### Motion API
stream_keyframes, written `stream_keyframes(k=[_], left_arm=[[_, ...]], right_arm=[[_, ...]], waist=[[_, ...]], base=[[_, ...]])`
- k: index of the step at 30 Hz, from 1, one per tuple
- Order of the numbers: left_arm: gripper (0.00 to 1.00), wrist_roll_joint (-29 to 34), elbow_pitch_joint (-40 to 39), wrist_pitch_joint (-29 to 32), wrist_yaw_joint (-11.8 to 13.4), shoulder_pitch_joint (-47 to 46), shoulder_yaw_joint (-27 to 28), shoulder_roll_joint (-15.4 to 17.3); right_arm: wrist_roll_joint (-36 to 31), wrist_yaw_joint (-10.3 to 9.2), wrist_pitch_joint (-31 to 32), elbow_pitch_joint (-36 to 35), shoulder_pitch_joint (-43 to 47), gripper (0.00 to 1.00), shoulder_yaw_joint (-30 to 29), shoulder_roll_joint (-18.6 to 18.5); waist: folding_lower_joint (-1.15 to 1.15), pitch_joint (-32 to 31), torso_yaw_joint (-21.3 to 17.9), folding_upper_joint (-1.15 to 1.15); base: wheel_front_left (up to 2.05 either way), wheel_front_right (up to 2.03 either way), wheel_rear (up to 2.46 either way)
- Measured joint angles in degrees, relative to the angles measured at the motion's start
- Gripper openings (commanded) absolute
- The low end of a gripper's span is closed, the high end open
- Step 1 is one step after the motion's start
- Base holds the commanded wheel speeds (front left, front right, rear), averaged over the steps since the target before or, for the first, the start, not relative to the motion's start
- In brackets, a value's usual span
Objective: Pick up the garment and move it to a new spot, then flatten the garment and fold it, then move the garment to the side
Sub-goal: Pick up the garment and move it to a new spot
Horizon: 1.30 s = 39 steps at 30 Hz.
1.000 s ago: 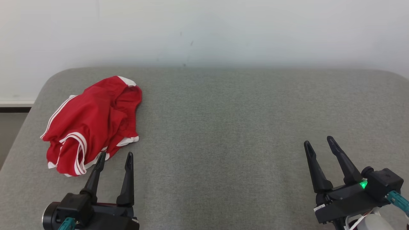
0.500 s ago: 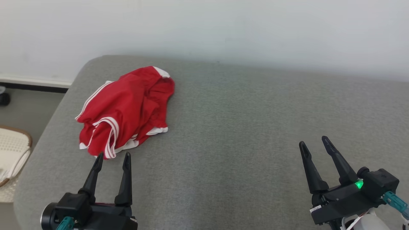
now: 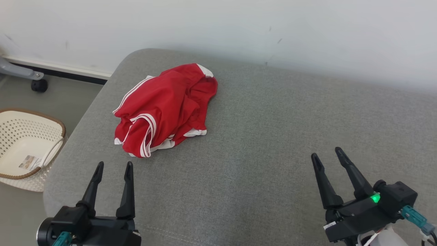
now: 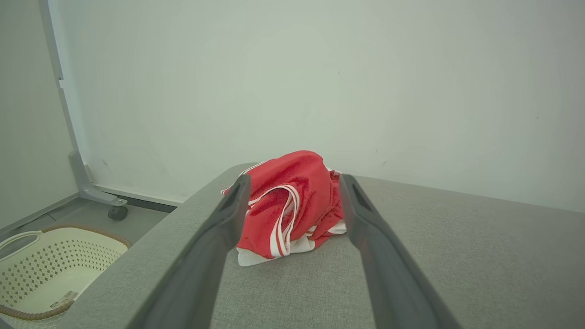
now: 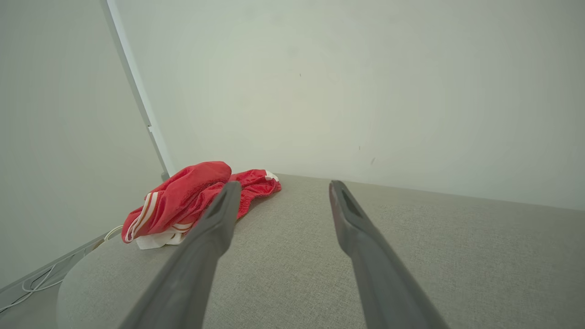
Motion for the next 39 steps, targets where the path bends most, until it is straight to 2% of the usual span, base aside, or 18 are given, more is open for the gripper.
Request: stream_keyframes(k=[7, 15, 23, 30, 39], left_arm=[[1.00, -0.2, -0.4, 0.0, -0.2, -0.1, 1.2, 0.4], [1.00, -3.5, 1.7, 0.2, -2.2, -6.5, 3.5, 3.3], [1.00, -8.3, 8.9, 4.7, -3.1, -16.6, 4.4, 4.6], [1.00, -12.6, 19.1, 10.5, -3.6, -26.4, 5.4, 5.2], [1.00, -16.4, 31.5, 17.9, -4.0, -31.6, 5.2, 5.2]], right_arm=[[-0.3, 0.48, 0.0, 0.3, -1.2, 1.00, 0.9, 0.7], [-1.2, 0.94, 0.0, -0.2, -2.7, 1.00, 1.6, 0.7], [-2.1, 1.14, 0.0, -0.4, -5.4, 1.00, 1.9, 0.7], [-2.5, 1.40, 0.0, 0.1, -8.3, 1.00, 1.9, 0.8], [-2.7, 1.47, 0.0, 1.3, -9.6, 1.00, 1.7, 1.0]], waist=[[0.00, 1.1, 0.6, 0.00], [0.00, 3.5, -0.4, 0.00], [0.00, 7.0, -2.5, 0.01], [0.01, 9.8, -5.4, 0.00], [0.01, 12.2, -9.5, 0.01]], base=[[0.00, 0.00, 0.00], [0.00, 0.00, 0.00], [0.00, 0.00, 0.00], [0.00, 0.00, 0.00], [0.00, 0.00, 0.00]])
